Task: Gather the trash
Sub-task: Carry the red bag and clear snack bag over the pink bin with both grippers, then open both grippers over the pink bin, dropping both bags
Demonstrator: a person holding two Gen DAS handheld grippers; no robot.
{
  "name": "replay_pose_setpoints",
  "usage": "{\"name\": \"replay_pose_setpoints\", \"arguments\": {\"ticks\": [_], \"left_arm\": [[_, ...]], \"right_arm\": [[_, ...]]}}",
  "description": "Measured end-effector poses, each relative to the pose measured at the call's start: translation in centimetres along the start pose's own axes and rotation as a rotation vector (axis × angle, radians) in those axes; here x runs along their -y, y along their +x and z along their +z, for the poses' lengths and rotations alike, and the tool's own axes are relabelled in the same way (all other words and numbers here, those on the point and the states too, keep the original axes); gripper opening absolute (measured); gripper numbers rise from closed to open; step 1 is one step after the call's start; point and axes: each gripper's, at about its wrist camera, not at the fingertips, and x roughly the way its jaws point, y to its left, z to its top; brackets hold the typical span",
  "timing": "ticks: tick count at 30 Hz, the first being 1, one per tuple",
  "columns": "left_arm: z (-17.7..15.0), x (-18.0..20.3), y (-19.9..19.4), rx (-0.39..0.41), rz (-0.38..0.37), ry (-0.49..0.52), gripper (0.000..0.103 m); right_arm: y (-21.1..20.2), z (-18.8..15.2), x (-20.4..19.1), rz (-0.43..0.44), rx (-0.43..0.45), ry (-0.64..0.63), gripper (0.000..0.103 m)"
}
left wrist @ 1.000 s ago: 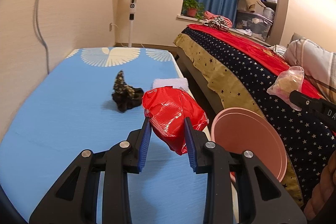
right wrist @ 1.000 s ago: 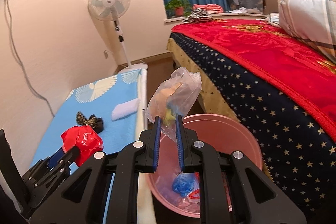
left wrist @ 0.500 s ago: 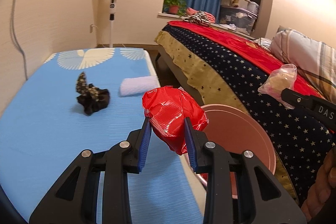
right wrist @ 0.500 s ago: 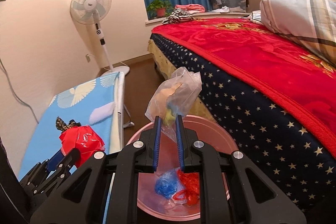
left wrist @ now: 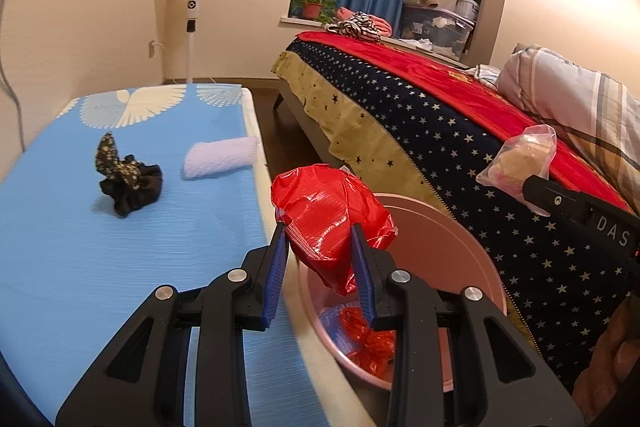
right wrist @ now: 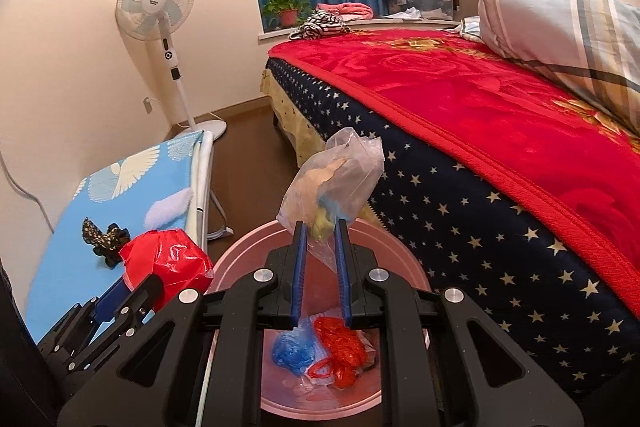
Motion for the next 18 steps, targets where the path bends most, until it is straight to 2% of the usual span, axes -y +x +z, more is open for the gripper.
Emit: {"name": "replay_pose_setpoints", "arguments": {"ticks": [18], "left_arm": [[0.1,1.5,0.8,-0.011,-0.034,-0.001,0.031]], "right_arm": [[-0.1,0.1,0.9,-0.045,0.003,0.011,0.015]]}}
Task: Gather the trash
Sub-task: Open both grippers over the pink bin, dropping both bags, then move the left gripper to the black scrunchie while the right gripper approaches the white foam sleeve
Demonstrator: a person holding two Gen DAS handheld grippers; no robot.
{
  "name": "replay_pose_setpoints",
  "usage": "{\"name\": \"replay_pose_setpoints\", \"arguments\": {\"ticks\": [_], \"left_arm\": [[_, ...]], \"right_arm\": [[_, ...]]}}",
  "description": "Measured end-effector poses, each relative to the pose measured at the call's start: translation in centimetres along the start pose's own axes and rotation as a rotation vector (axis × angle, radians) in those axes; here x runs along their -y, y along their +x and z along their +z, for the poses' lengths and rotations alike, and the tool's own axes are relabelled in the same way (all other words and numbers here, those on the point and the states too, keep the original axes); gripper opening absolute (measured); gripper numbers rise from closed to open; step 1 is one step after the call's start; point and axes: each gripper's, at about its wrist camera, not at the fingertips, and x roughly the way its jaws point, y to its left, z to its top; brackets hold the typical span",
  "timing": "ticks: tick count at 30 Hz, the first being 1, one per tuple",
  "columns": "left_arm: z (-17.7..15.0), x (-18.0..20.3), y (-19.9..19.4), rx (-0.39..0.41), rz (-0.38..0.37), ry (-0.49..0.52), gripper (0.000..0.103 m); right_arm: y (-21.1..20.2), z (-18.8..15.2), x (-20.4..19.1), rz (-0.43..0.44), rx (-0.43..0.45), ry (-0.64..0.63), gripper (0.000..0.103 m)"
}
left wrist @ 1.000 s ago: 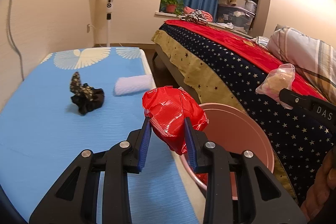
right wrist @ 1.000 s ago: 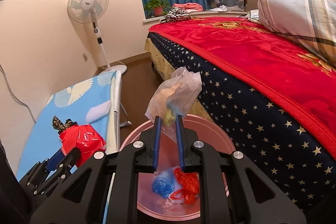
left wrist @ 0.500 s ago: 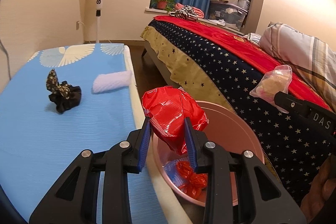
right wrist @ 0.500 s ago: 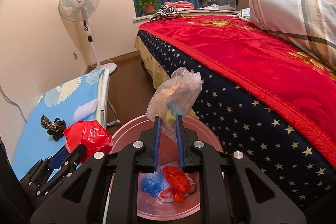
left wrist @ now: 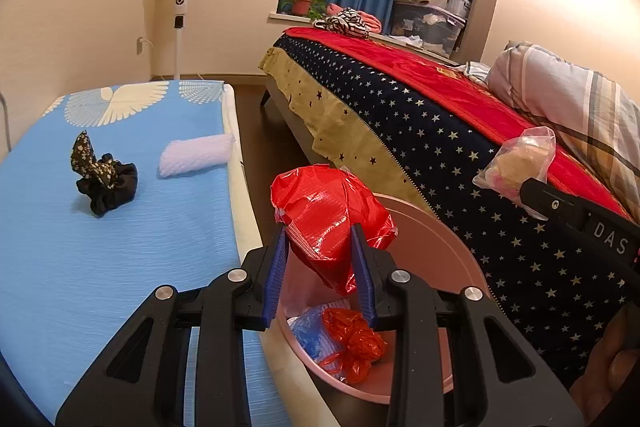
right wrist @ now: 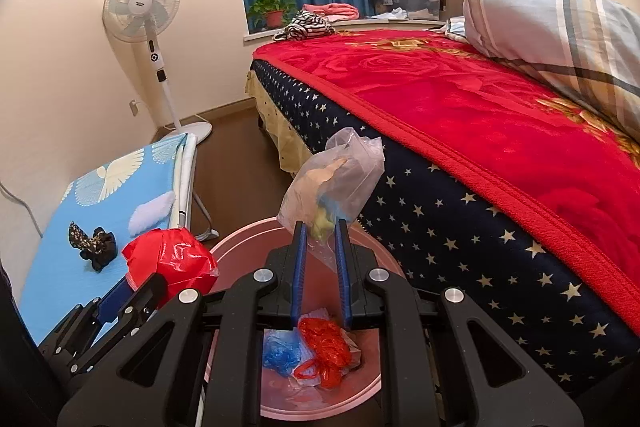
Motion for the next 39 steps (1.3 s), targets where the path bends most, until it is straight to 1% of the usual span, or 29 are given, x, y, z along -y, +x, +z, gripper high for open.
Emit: {"name": "replay_pose_setpoints", "arguments": {"ticks": [3,4,5,6,7,20,39], "left_arm": [[0.0,0.0,0.0,0.0,-0.014,-0.004,0.032],[0.0,0.1,-0.1,0.001,-0.03,-0.006,0.032],[0.0,0.2,-0.1,0.002,-0.034,-0.003,0.037],[0.0,0.3,-0.1,0.001,-0.03,0.004,0.043],[0.0,0.4,-0.1,0.001,-0.024,0.008,0.055],[0.4,-1.7,-1.1,0.023,0.067,-0.04,0.056],[0.7,-4.1,-2.7,0.048,0.097,-0.078,0.054]], "right_arm": [[0.1,0.0,-0.1,-0.006,-0.006,0.004,0.018],[0.2,0.0,0.0,-0.007,-0.011,0.011,0.022],[0.2,-0.1,0.2,-0.009,-0.011,0.015,0.034],[0.1,0.0,0.2,-0.016,-0.008,0.019,0.041],[0.1,0.0,0.3,-0.022,-0.004,0.02,0.049],[-0.5,-0.2,-0.5,0.002,0.008,-0.009,0.05],[-1.4,-0.4,-1.9,0.049,0.031,-0.045,0.05]]}}
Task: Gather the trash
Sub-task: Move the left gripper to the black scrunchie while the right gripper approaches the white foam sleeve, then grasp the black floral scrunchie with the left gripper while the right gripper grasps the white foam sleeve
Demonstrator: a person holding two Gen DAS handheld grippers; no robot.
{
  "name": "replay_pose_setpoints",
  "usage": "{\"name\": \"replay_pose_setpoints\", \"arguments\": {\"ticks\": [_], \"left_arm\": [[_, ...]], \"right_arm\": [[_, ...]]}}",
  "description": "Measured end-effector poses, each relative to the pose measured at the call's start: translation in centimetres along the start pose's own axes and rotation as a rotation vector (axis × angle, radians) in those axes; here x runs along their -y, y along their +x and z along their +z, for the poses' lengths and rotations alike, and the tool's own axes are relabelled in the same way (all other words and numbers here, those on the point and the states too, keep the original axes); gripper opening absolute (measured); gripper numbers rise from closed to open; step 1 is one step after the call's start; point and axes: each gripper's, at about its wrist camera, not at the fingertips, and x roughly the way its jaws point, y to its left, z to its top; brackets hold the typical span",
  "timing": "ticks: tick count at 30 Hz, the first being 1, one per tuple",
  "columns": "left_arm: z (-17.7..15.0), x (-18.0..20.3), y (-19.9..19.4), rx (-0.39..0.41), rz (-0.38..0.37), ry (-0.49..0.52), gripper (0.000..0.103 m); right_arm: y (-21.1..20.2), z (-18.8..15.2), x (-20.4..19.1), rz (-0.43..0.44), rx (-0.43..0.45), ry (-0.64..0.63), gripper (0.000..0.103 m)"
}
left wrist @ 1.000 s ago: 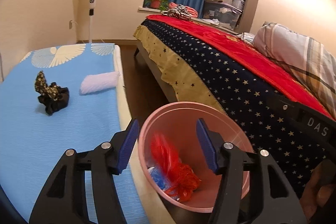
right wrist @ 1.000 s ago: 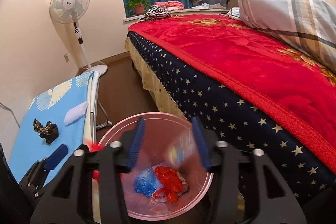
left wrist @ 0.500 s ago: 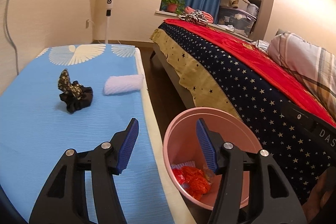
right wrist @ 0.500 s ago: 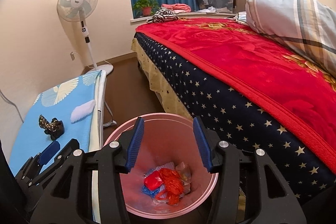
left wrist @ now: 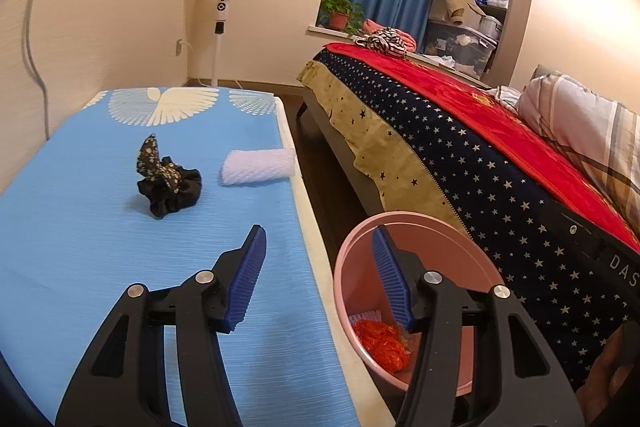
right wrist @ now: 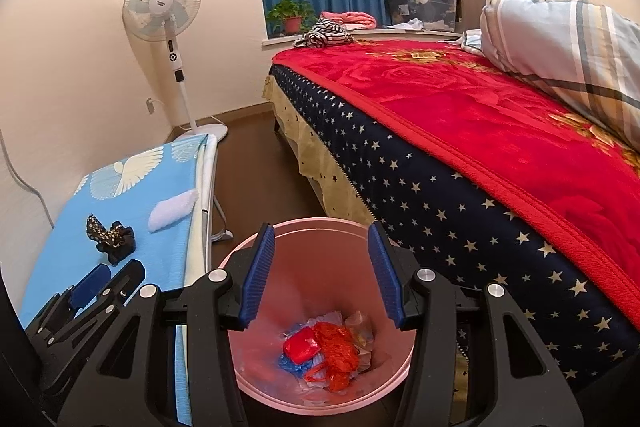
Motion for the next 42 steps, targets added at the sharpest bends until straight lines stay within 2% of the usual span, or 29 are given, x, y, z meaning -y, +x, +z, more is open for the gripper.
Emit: {"name": "replay_pose_setpoints", "arguments": {"ticks": [4,13,28,32,37,42], "left_arm": [[0.0,-0.4,-0.2,0.004,0.005,-0.005,0.054],[0.0,-2.3,-0.9,0.017,0.039,-0.016,0.045],[0.3,-9.0,-1.1,0.039,0.191,-0.102,0.044],[0.9,-10.6,-0.5,0.042,0.213,-0.126,0.044],[1.7,-12.0,0.8,0.027,0.208,-0.157,0.044],[2.7,-12.1,2.5,0.025,0.199,-0.128,0.044]], "right_arm": [[-0.1,0.0,-0.4,0.008,0.002,-0.004,0.05],[0.1,-0.2,-2.1,0.057,0.005,-0.013,0.048],[2.9,-0.5,-7.6,0.222,-0.01,-0.009,0.048],[4.6,-0.5,-8.5,0.25,-0.038,0.003,0.044],[7.5,0.1,-10.0,0.281,-0.088,-0.003,0.029],[10.4,1.7,-11.7,0.31,-0.091,-0.008,0.028]]}}
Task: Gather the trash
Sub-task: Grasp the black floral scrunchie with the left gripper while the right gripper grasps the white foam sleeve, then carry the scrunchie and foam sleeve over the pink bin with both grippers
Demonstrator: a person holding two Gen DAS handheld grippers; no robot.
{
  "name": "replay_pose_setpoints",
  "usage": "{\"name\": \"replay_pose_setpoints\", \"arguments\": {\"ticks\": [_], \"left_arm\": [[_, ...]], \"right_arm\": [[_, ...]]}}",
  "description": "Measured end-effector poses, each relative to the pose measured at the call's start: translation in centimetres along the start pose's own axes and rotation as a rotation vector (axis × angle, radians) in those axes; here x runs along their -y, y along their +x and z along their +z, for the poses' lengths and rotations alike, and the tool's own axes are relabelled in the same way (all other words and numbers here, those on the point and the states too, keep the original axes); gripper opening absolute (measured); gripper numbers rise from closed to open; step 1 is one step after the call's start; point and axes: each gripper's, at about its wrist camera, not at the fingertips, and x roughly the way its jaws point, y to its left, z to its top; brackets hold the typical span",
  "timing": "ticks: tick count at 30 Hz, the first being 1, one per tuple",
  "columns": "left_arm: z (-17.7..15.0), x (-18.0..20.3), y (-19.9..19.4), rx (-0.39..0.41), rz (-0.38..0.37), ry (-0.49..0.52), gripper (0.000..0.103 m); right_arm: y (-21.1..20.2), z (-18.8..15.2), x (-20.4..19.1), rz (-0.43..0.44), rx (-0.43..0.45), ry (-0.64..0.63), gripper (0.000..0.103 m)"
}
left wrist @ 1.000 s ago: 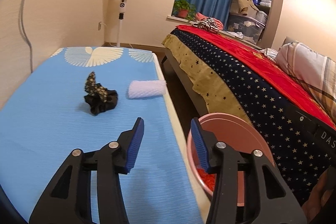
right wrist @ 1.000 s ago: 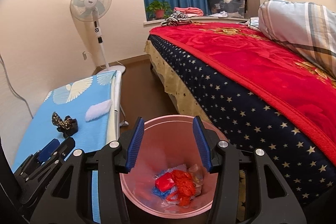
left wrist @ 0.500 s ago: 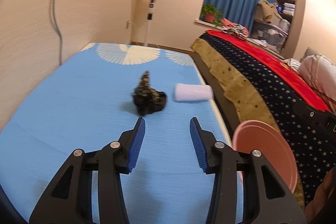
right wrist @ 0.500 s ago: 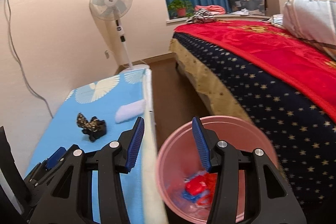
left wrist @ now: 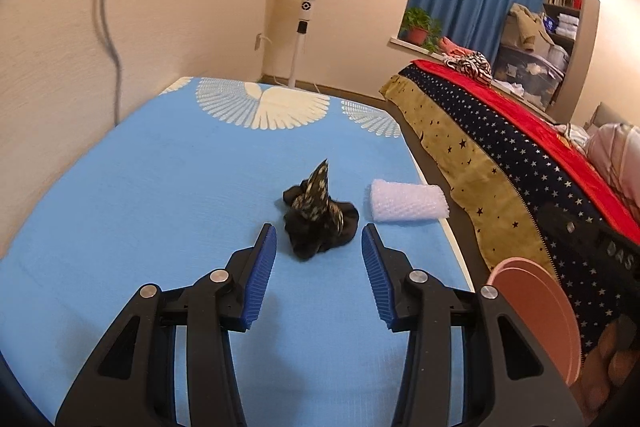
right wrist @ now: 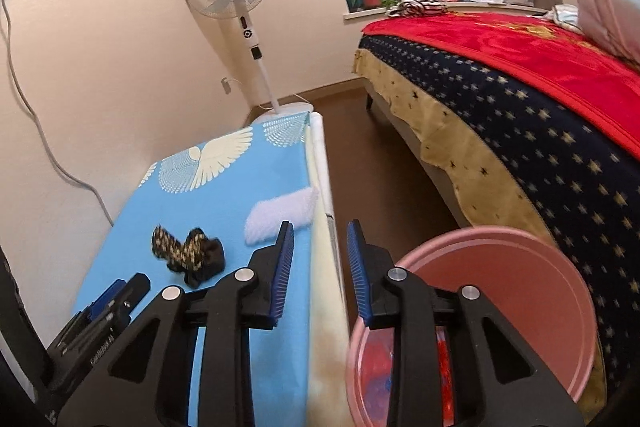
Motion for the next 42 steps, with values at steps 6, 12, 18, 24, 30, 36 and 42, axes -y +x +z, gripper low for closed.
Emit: {"name": "replay_pose_setpoints", "arguments": {"ticks": [6,12,18,24,30,36,42], "left_arm": [[0.7,-0.3,2.2,-0.013,-0.009,-0.019,0.044],[1.1,-0.3,4.4,-0.049,-0.009,-0.017,0.045],[1.3,-0.5,5.8,-0.078,-0.009,-0.022,0.045],[1.2,-0.4,6.7,-0.117,-0.025,-0.019,0.017],[1.5,-0.4,5.6,-0.103,-0.006,0.004,0.006],[2.0,-0.8,3.6,-0.079,0.005,-0.002,0.006],[1.9,-0.2,1.4,-0.059,-0.003,0.018,0.006]], "right_arm": [[4.3,1.6,-0.4,0.026,-0.037,0.011,0.03],[9.6,1.8,-0.7,0.03,-0.122,0.019,0.047],[13.1,1.2,-0.8,0.043,-0.213,0.026,0.045],[13.5,0.7,-1.0,0.059,-0.239,0.01,0.012],[11.0,1.4,-1.4,0.08,-0.188,-0.021,0.008],[7.2,1.9,-1.7,0.093,-0.15,-0.036,0.007],[2.5,2.5,-1.9,0.09,-0.103,-0.056,0.007]]}}
